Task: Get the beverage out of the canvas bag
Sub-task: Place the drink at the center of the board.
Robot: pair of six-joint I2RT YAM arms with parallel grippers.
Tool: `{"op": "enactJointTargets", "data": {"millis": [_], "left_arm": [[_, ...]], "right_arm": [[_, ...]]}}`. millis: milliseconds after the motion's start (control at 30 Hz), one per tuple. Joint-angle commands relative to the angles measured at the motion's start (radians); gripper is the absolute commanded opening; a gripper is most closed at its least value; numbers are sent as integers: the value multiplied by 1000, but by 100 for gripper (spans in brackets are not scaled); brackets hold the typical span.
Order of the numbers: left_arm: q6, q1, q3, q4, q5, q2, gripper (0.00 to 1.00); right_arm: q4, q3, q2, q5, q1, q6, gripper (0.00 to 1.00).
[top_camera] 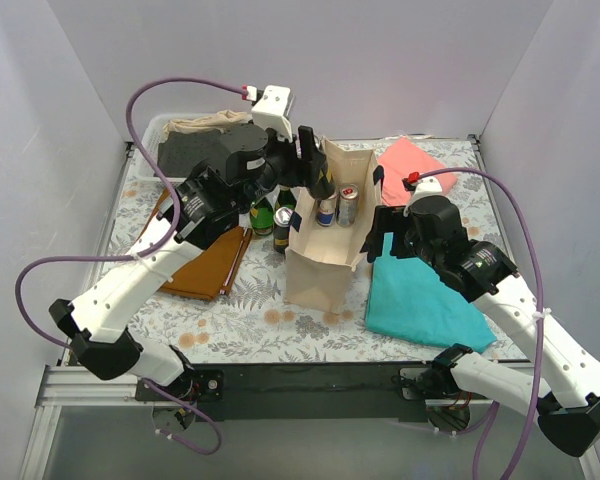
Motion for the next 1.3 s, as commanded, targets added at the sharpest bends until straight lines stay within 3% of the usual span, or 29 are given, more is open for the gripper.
{"op": "enactJointTargets", "data": {"millis": [0,400,600,933,1267], "left_arm": [[8,-4,-26,146,-151,-96,0],[40,-2,-84,121,-434,-128,0],[38,39,-98,85,-415,-139,0],[-9,189,-176,57,-251,-182,0],[-29,202,-273,25,-228,-231,0]], "right_arm": [[30,12,3,-3,-6,-5,97],[29,22,11,-12,-6,-12,97],[29,33,25,-18,-6,-19,97],[30,19,22,-18,-8,-16,97],[32,12,26,-21,-6,-18,97]]}}
